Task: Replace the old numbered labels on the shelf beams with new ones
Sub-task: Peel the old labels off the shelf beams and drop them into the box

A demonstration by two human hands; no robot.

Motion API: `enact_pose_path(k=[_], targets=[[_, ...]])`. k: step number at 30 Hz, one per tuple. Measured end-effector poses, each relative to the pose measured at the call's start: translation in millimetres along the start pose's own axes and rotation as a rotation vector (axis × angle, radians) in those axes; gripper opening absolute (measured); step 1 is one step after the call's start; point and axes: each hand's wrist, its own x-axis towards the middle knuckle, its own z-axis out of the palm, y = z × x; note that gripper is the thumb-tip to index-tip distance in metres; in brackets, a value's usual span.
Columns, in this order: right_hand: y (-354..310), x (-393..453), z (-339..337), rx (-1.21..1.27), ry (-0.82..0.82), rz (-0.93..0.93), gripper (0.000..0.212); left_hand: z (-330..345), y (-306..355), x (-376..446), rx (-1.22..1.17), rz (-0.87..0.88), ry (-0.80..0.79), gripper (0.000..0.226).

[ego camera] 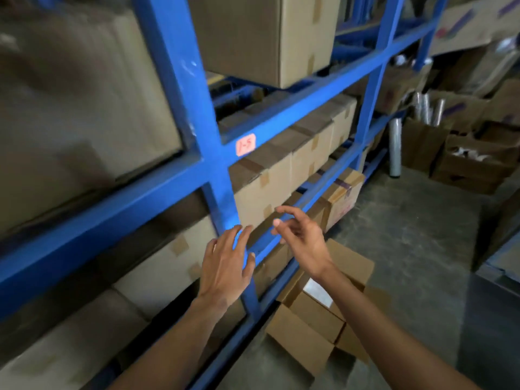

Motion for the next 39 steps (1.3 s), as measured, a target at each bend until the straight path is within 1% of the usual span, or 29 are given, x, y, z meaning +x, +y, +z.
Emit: enact_pose_path(k=[7, 12, 18, 22, 25, 28, 30, 35, 39], targets=[[-78.9, -59.2, 69.0, 0.06, -0.097, -0.045, 0.025, -93.6, -34.5, -91.1, 0.117, -0.167, 0.203, 0.042], [-112.1, -85.5, 123.3, 0.068, -0.146, -0.119, 0.023, -141.1, -68.8, -139.0, 0.197, -0.307, 0.339, 0.044], [-141.1, -106.3, 191.8, -0.003, -0.234, -0.231, 0.033, -181.1, -126.5, -198.6, 0.272, -0.479, 0.498, 0.048], [-153.4, -114.4, 239.6, -0.152, -0.334, -0.38, 0.042, -199.5, -169.2, -241.2, 0.284, -0.603, 0.492, 0.048], [-159.3, -118.3, 272.4, -0.27, -0.38, -0.445, 0.048, -208.7, -194.9, -255.4, 0.307, -0.679, 0.416, 0.054], [-161.6, -119.6, 299.4, -0.353, -0.354, -0.495, 0.05, -212.0, -211.9, -256.1, 0.36, -0.707, 0.336, 0.055], [-161.0, -119.8, 312.1, -0.382, -0.303, -0.535, 0.047, -211.0, -218.1, -254.2, 0.385, -0.713, 0.321, 0.051], [-158.2, -118.2, 329.3, -0.362, -0.116, -0.596, 0.032, -202.3, -226.5, -255.9, 0.401, -0.686, 0.355, 0.045], [-156.2, -109.3, 333.6, -0.352, -0.03, -0.677, 0.019, -197.5, -228.3, -254.1, 0.412, -0.681, 0.385, 0.044]])
